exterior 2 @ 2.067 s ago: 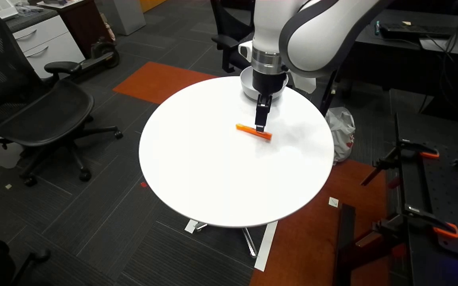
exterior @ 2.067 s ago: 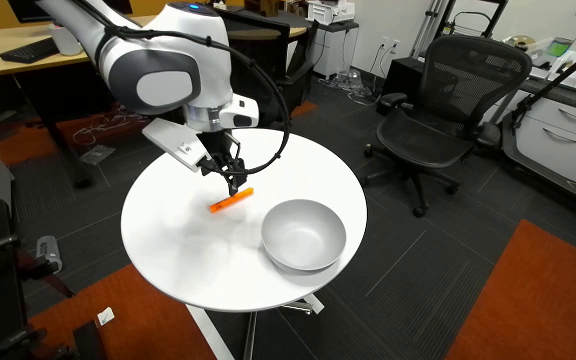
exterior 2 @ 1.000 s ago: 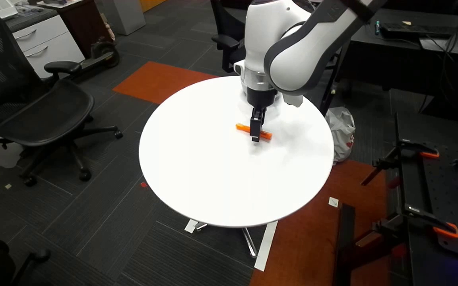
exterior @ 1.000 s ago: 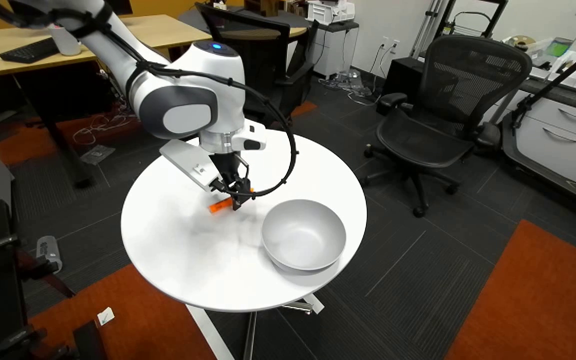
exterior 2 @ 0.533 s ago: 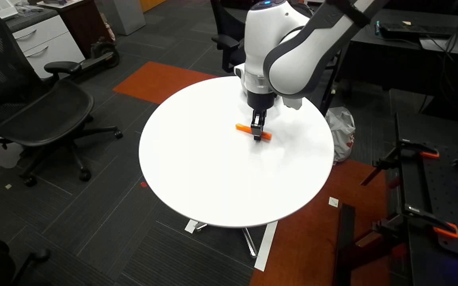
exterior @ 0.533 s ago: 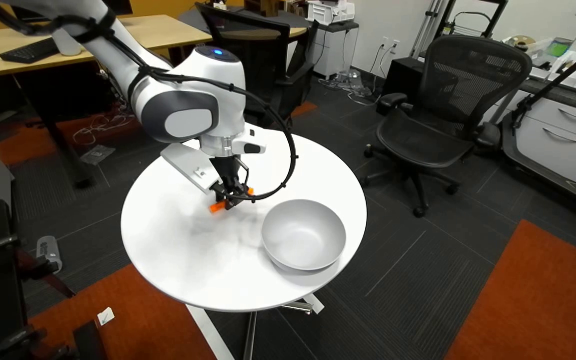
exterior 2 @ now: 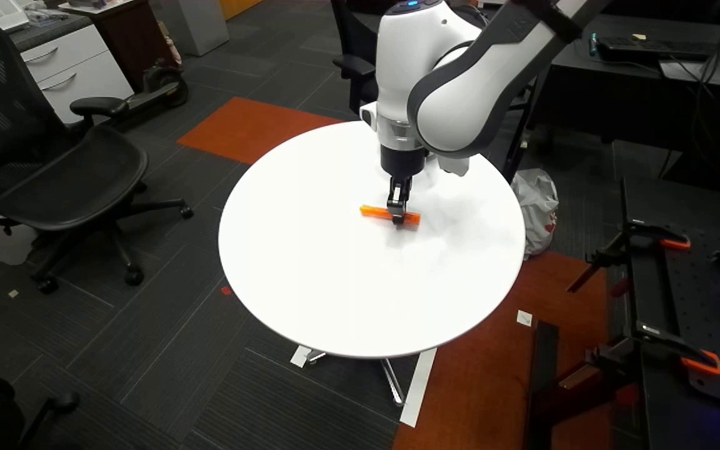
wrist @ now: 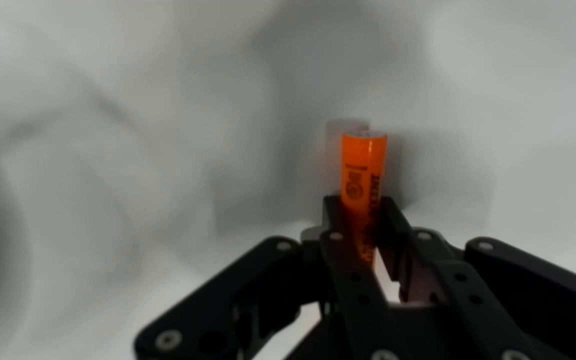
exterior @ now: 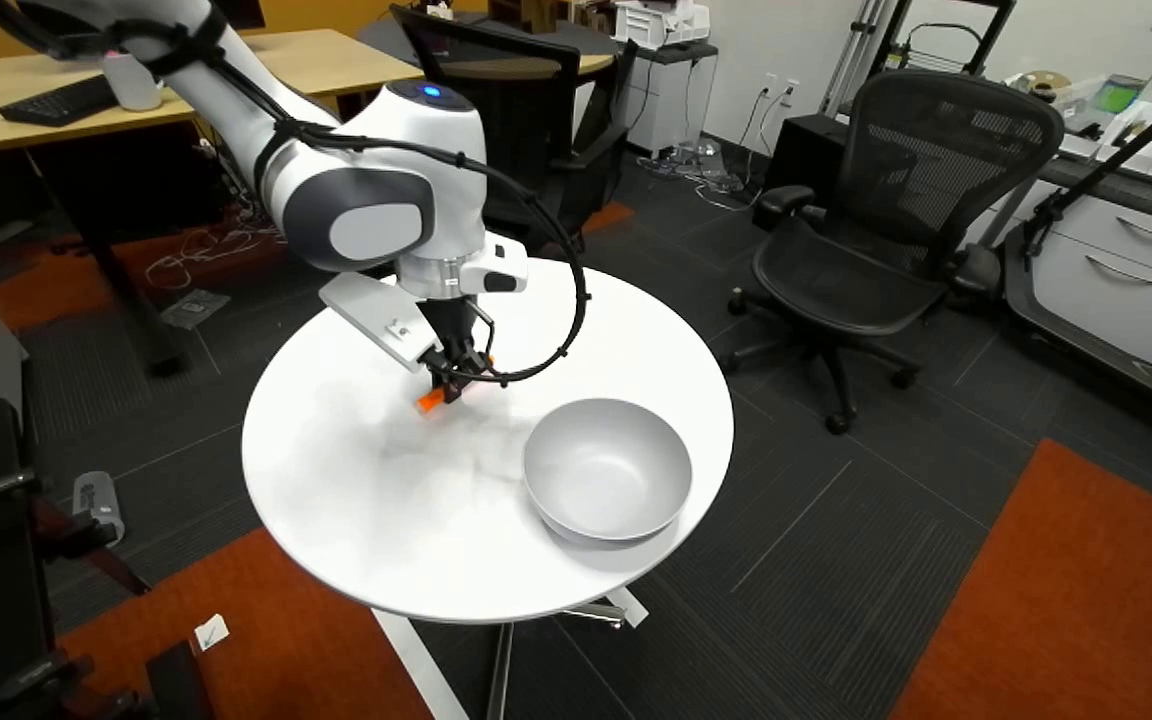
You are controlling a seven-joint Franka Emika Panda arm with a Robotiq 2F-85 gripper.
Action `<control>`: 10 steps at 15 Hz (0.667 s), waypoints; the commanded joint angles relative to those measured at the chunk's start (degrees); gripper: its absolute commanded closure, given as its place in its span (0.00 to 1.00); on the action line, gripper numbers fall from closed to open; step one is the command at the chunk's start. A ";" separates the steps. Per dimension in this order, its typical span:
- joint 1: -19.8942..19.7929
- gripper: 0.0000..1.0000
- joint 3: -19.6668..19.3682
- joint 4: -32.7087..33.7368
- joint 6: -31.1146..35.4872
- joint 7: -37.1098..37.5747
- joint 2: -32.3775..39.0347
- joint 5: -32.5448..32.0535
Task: Move the marker to the left
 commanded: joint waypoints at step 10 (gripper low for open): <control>8.45 0.95 0.93 20.04 -13.81 19.08 5.28 6.36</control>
